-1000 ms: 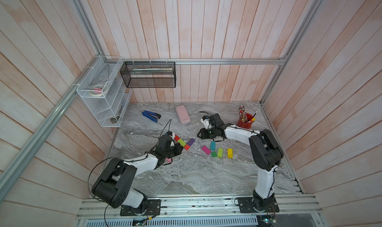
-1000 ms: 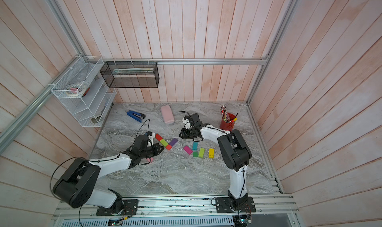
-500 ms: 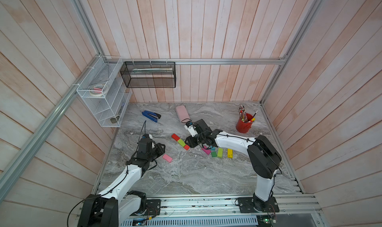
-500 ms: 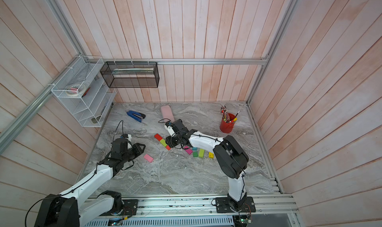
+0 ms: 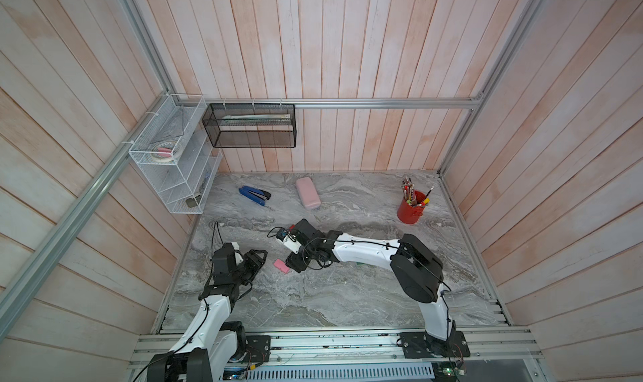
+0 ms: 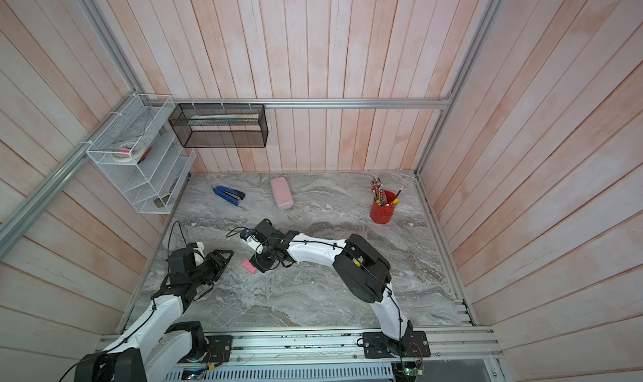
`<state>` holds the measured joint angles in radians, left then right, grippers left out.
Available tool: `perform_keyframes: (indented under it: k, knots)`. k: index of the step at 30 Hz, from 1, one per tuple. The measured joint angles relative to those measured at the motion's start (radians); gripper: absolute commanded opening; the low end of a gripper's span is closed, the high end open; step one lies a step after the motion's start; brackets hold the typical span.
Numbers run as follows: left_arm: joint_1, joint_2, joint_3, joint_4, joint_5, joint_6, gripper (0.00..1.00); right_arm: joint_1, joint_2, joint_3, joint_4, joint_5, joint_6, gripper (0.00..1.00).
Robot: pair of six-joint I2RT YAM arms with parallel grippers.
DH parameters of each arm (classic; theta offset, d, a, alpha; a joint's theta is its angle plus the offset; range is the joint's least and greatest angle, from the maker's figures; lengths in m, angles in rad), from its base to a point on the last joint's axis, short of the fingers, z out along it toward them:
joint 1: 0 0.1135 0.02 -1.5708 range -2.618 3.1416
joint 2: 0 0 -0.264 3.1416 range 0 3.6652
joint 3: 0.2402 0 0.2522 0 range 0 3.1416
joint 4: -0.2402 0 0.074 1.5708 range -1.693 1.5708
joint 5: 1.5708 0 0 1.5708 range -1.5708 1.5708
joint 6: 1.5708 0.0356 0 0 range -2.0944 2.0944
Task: Assemble the letter v with building blocks
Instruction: Pick up the building block from the center of the board.
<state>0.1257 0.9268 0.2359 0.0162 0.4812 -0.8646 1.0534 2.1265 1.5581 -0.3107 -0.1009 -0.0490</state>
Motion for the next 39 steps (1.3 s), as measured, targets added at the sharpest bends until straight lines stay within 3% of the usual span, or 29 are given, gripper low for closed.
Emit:
perform_keyframes:
  k: [10,21,24,28,32,39]
  knots:
    - [0.133,-0.02,-0.031,0.007,0.09,0.01,0.67,0.034,0.142,0.224,-0.12,0.029,-0.064,0.75]
    - [0.172,-0.002,-0.037,0.033,0.136,0.026,0.66,0.039,0.176,0.233,-0.195,0.018,-0.103,0.68]
    - [0.173,0.01,-0.039,0.052,0.145,0.027,0.65,0.042,0.182,0.245,-0.208,0.019,-0.117,0.59]
    - [0.173,0.019,-0.04,0.07,0.154,0.031,0.64,0.05,0.199,0.278,-0.231,0.029,-0.136,0.3]
    - [0.174,0.021,-0.04,0.079,0.166,0.035,0.62,0.051,0.201,0.287,-0.238,0.033,-0.153,0.09]
    - [0.174,0.022,-0.04,0.077,0.169,0.06,0.55,0.036,0.19,0.266,-0.215,0.027,-0.123,0.05]
